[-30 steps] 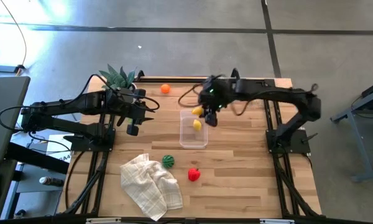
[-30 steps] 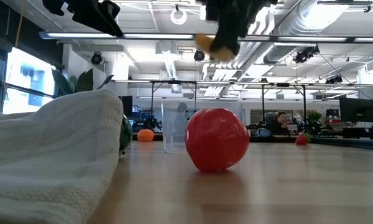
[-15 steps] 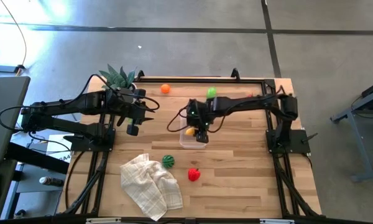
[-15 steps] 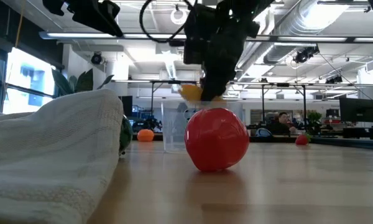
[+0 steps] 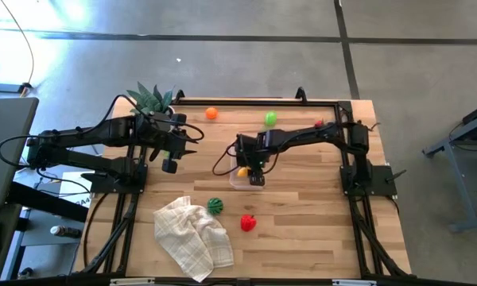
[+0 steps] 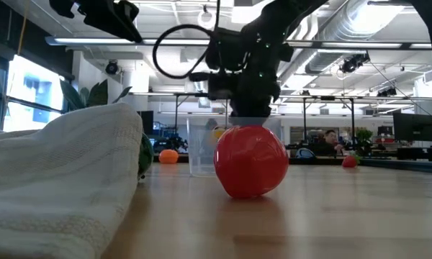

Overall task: Pick and placing Produce into tupperware
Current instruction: Put the yellow banana into the transparent bin

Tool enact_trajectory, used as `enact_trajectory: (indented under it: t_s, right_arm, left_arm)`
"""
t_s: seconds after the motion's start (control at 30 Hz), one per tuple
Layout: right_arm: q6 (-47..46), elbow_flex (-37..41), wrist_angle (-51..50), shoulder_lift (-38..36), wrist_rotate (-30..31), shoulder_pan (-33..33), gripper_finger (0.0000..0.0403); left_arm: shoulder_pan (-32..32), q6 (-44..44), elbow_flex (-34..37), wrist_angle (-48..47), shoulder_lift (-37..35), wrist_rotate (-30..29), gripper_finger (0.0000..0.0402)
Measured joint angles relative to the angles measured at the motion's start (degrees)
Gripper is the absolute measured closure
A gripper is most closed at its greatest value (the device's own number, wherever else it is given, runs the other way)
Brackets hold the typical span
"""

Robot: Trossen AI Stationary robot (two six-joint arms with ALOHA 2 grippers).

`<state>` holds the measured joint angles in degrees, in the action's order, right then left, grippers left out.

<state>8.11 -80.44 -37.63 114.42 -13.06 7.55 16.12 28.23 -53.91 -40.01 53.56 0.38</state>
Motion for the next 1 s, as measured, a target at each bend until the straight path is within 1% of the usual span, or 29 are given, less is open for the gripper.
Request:
enact_trajectory:
  t_s: [0.2,0.4,0.53,0.83,1.0]
  right_arm:
    - [1.4,0.0,-0.8,1.8,0.5,-0.1,0.0263]
    - [3.5,0.0,-0.7,1.9,3.1,-0.1,0.0263]
    - [4.5,0.0,-1.0,1.9,3.0,-0.2,0.0263]
    - [5.9,0.0,-0.9,1.9,3.2,-2.0,0.0235]
    - [5.7,0.0,-0.7,1.9,3.7,-2.1,0.0229]
  left_arm:
    - [0.0,0.0,0.0,0.0,0.0,0.0,0.0284]
    - [0.0,0.0,0.0,0.0,0.0,0.0,0.0284]
    - [0.0,0.0,0.0,0.0,0.0,0.0,0.0284]
    - [0.0,0.0,0.0,0.0,0.0,0.0,0.0284]
    - [0.0,0.0,0.0,0.0,0.0,0.0,0.0284]
